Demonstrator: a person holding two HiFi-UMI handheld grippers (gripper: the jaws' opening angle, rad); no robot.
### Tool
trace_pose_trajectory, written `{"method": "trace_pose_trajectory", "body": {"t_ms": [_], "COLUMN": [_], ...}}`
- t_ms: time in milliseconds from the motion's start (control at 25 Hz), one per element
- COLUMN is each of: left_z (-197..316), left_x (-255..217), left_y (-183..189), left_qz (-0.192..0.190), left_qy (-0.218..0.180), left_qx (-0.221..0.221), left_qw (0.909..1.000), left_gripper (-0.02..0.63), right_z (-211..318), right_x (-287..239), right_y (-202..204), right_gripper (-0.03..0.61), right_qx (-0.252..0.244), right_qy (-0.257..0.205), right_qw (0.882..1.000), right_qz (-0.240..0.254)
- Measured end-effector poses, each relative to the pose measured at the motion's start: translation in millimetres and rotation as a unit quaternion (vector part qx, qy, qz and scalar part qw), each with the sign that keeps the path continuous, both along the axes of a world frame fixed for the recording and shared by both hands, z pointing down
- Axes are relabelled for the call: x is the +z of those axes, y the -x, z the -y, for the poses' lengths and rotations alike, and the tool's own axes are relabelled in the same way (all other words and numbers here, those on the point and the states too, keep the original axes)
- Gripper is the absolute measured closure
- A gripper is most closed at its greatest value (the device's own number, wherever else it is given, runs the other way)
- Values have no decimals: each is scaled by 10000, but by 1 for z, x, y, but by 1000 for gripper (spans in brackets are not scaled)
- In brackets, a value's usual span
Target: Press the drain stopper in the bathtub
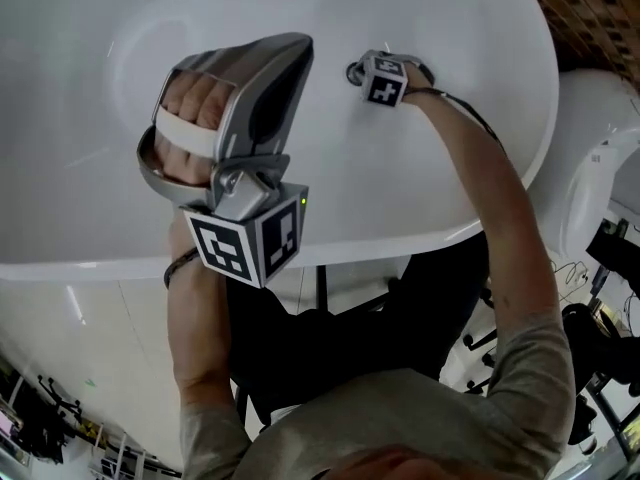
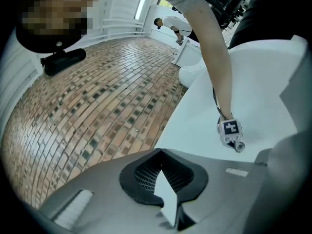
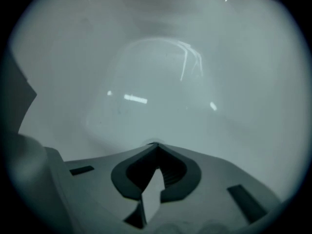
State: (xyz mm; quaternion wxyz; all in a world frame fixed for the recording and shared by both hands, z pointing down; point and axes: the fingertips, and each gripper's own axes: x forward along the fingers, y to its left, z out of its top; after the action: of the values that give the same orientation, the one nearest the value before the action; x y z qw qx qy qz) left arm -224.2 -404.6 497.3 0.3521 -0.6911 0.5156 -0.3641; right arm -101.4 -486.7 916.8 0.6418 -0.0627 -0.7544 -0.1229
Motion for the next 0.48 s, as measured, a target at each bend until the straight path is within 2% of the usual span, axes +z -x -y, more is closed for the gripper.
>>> {"method": "trace_pose_trajectory", "body": {"t_ms": [80, 160, 320, 480], "left_z": [3, 6, 4, -4], "left_x": [3, 5, 5, -7], "left_y": [5, 11, 18, 7], "left_qz": [-85, -194, -506, -766], "left_qy": [-27, -54, -54, -158], "left_qx": [-33, -63, -110, 110], "left_qw": [10000, 9998, 9986, 9969], "left_gripper": [604, 604, 605, 604], "right_z": [4, 7, -11, -40], "right_x": [-61, -139, -290, -399], "right_y": [15, 25, 19, -12], "right_gripper": [577, 577, 577, 578], "right_qx": [254, 610, 858, 1079], "right_qy": [-106, -302, -719, -887], "right_qw": [9965, 9824, 9368, 8989], "right_qz": [792, 1738, 3314, 4152]}}
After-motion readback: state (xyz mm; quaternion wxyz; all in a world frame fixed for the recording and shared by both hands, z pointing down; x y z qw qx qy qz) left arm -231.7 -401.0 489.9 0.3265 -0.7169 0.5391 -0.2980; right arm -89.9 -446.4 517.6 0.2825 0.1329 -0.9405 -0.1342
